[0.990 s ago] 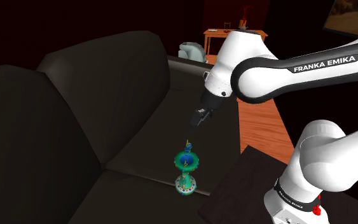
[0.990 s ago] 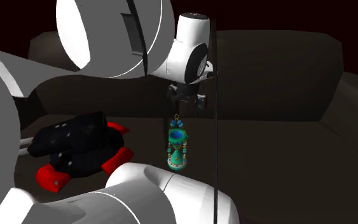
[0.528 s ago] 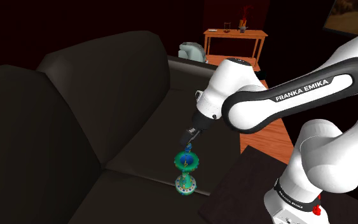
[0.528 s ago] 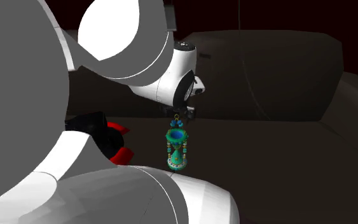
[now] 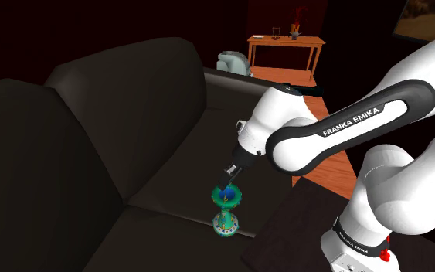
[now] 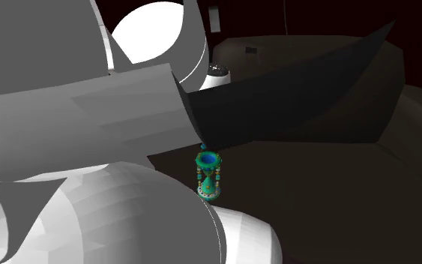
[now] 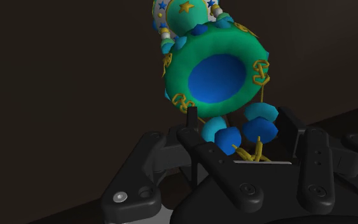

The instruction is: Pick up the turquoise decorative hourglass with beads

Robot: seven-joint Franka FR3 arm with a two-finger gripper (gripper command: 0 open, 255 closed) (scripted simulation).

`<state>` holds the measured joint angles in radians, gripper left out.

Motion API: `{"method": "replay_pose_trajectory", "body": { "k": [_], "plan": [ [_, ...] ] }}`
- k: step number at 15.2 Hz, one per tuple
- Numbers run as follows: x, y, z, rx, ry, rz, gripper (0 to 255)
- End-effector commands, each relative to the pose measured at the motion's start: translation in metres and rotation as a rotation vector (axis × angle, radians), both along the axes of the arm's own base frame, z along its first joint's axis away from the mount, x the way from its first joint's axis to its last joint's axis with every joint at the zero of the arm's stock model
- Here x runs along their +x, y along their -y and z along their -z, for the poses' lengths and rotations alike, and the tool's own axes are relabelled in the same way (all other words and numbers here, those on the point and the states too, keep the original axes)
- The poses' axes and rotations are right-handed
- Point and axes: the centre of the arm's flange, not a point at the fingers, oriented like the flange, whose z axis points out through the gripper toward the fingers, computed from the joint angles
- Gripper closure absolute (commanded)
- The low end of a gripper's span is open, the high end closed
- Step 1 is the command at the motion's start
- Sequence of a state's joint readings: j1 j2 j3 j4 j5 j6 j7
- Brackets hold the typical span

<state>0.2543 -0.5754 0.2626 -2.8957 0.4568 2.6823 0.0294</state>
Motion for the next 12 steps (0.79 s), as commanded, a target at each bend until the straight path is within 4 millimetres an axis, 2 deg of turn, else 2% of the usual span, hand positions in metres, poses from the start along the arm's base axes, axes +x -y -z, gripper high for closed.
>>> {"method": "replay_pose_trajectory", "body": {
  "k": [1, 9, 12],
  "plan": [
    [0.0, 0.0, 0.001, 0.0, 0.0, 0.0, 255],
    [0.0, 0.0, 0.001, 0.0, 0.0, 0.0, 255],
    [0.0, 0.0, -0.015, 0.0, 0.0, 0.0, 255]
  ]
}}
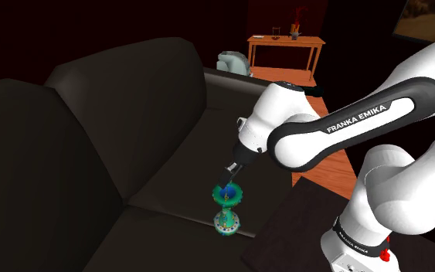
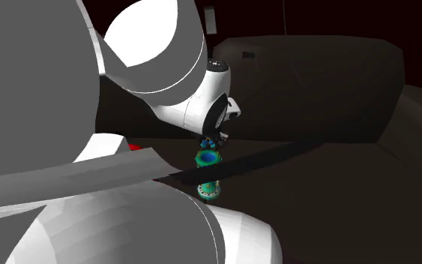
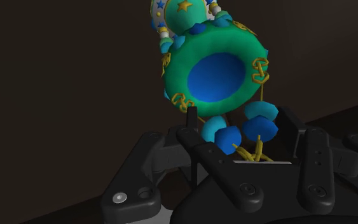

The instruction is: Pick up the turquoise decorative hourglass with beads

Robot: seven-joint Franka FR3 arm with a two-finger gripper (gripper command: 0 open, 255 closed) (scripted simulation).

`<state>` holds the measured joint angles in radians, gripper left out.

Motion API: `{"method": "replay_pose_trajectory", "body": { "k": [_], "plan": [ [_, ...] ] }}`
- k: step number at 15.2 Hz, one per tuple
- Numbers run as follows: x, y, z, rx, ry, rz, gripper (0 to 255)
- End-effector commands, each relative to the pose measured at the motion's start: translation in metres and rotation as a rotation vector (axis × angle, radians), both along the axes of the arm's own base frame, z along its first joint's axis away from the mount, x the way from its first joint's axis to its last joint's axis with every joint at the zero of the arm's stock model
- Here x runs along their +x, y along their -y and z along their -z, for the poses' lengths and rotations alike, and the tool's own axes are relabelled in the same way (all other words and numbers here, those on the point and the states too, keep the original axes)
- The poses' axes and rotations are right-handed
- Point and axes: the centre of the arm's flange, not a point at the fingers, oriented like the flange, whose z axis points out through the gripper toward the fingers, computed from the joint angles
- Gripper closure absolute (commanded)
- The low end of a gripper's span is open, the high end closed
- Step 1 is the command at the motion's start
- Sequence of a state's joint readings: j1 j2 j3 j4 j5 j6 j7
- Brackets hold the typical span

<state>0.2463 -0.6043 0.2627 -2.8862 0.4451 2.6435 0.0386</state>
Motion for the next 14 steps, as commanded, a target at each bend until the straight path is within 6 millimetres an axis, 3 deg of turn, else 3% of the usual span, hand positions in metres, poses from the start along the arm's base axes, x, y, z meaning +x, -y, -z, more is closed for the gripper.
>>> {"method": "replay_pose_trajectory", "body": {
  "k": [1, 12, 14],
  "plan": [
    [0.0, 0.0, -0.01, 0.0, 0.0, 0.0, 255],
    [0.0, 0.0, -0.068, 0.0, 0.0, 0.0, 255],
    [0.0, 0.0, -0.069, 0.0, 0.0, 0.0, 255]
  ]
}}
